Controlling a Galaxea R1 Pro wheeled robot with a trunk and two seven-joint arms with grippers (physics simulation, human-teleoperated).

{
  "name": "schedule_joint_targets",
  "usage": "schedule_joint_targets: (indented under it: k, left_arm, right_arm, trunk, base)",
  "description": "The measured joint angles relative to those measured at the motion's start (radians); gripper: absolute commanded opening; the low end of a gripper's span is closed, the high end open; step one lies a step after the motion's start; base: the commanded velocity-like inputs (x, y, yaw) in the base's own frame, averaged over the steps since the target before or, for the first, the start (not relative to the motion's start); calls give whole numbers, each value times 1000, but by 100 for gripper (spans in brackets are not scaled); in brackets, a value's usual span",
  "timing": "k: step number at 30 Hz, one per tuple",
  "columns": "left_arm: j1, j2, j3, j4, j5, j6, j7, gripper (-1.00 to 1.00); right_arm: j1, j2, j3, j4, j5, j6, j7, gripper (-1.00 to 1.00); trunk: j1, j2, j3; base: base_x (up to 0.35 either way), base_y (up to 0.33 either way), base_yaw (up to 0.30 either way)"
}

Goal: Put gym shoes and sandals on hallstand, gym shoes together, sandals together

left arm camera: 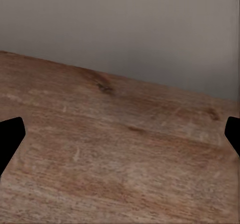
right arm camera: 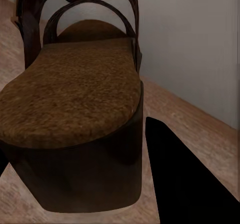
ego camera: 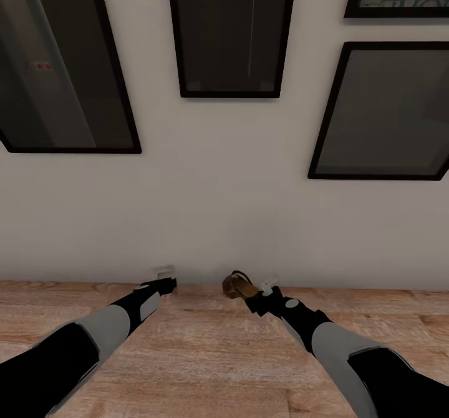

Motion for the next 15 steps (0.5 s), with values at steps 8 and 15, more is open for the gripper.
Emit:
schedule_joint_targets:
  k: [8,15]
  left_arm:
    - [-45,0,0,0,0,0,0,100]
    - [-85,0,0,0,0,0,0,100]
  right_arm:
    - [0,0,1,0,0,0,0,-100]
    - [0,0,1,0,0,0,0,-100]
  trunk:
    - [0,0,0]
    - [0,0,0]
  base:
    - [0,0,0]
    - [0,0,0]
